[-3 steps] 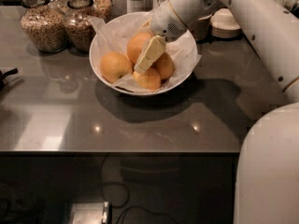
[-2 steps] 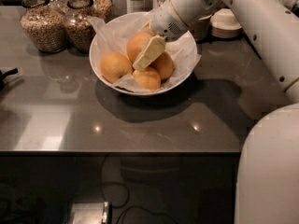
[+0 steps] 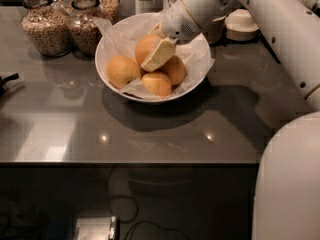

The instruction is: Pick orange from white bowl

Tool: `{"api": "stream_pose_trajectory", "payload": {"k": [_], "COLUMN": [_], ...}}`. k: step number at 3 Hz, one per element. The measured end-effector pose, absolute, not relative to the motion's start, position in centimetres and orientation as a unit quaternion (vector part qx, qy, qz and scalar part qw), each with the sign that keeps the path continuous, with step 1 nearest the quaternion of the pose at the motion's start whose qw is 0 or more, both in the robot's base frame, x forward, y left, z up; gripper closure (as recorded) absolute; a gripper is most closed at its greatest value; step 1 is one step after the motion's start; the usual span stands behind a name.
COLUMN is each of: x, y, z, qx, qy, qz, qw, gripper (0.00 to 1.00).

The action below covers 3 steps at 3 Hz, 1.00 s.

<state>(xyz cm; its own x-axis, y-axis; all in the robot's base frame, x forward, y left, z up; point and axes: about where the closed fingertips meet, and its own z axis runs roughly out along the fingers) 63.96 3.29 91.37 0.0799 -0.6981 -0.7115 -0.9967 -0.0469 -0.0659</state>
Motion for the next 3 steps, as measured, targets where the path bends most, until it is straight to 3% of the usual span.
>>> {"api": "stream_pose_trajectory", "payload": {"k": [1, 2, 3], "x": [63.8, 61.3, 54.4], "y": [3.3, 3.7, 4.9], "z": [91.5, 93.0, 98.4], "qx": [-0.676, -0.679, -0.695], "qy": [0.626, 0.611, 0.551], "qz": [0.259, 0.257, 0.242], "qw": [0.291, 0.316, 0.393], "gripper": [1.00, 1.00, 1.00]}}
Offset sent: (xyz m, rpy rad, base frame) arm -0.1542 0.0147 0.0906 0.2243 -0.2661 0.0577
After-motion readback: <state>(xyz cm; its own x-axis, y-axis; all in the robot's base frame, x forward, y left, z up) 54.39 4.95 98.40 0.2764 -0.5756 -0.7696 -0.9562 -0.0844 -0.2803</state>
